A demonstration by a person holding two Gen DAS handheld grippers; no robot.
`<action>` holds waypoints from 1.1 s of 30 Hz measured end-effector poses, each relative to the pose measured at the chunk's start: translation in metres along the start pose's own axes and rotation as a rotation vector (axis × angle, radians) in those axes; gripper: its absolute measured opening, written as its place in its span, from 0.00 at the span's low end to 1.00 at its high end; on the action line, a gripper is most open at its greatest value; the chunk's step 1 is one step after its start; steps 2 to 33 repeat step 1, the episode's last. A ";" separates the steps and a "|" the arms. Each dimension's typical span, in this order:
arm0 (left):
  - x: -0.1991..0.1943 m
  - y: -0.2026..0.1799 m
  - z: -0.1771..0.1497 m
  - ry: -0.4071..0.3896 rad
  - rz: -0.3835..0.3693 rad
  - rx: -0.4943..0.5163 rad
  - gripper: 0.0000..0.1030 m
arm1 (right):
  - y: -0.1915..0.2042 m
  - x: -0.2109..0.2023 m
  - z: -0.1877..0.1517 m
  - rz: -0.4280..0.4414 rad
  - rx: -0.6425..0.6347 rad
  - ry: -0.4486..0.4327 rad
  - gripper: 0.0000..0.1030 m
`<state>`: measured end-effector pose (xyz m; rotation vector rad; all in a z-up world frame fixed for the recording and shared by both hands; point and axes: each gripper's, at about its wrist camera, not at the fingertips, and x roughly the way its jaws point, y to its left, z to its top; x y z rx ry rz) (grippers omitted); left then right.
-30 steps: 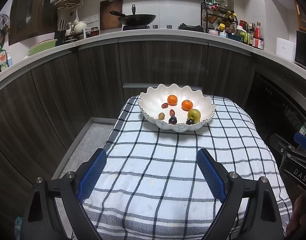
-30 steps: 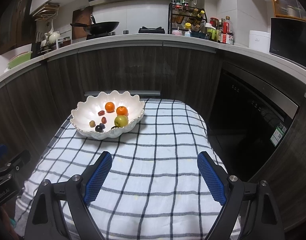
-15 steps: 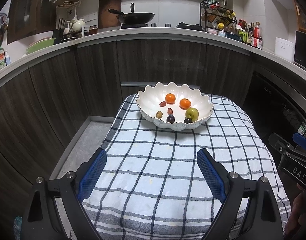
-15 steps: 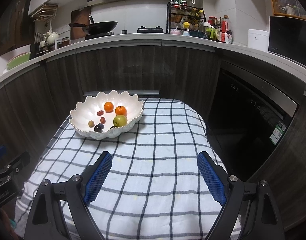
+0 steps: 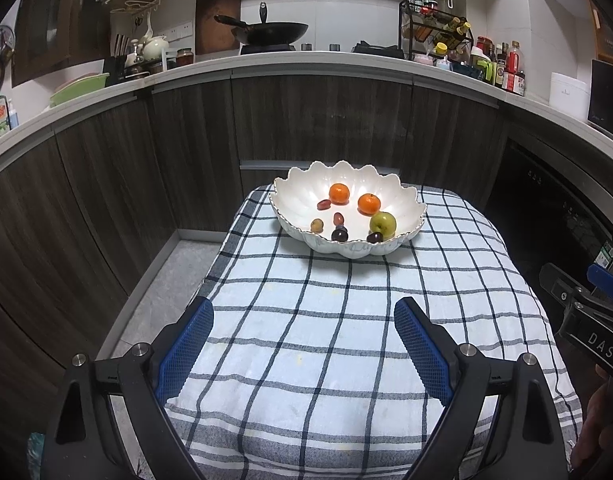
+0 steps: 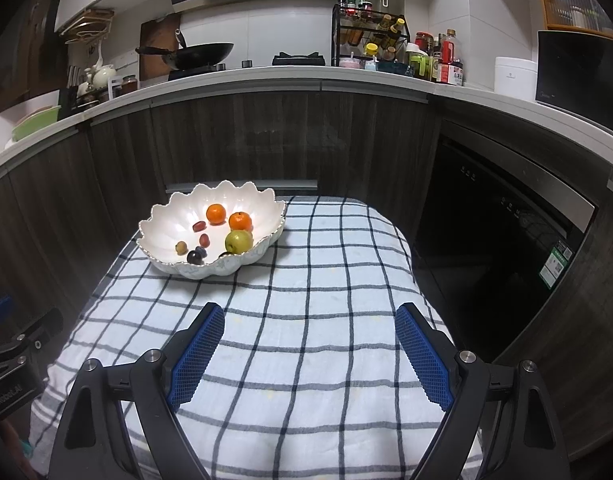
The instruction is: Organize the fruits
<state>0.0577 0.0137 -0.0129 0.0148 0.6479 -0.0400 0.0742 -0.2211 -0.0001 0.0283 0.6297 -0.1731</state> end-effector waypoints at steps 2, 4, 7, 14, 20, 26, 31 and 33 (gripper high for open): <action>0.001 0.000 0.000 0.001 -0.003 0.004 0.90 | 0.000 0.000 0.000 0.001 0.002 0.001 0.86; 0.001 0.000 0.000 0.001 -0.003 0.004 0.90 | 0.000 0.000 0.000 0.001 0.002 0.001 0.86; 0.001 0.000 0.000 0.001 -0.003 0.004 0.90 | 0.000 0.000 0.000 0.001 0.002 0.001 0.86; 0.001 0.000 0.000 0.001 -0.003 0.004 0.90 | 0.000 0.000 0.000 0.001 0.002 0.001 0.86; 0.001 0.000 0.000 0.001 -0.003 0.004 0.90 | 0.000 0.000 0.000 0.001 0.002 0.001 0.86; 0.001 0.000 0.000 0.001 -0.003 0.004 0.90 | 0.000 0.000 0.000 0.001 0.002 0.001 0.86; 0.001 0.000 0.000 0.001 -0.003 0.004 0.90 | 0.000 0.000 0.000 0.001 0.002 0.001 0.86; 0.001 0.000 0.000 0.001 -0.003 0.004 0.90 | 0.000 0.000 0.000 0.001 0.002 0.001 0.86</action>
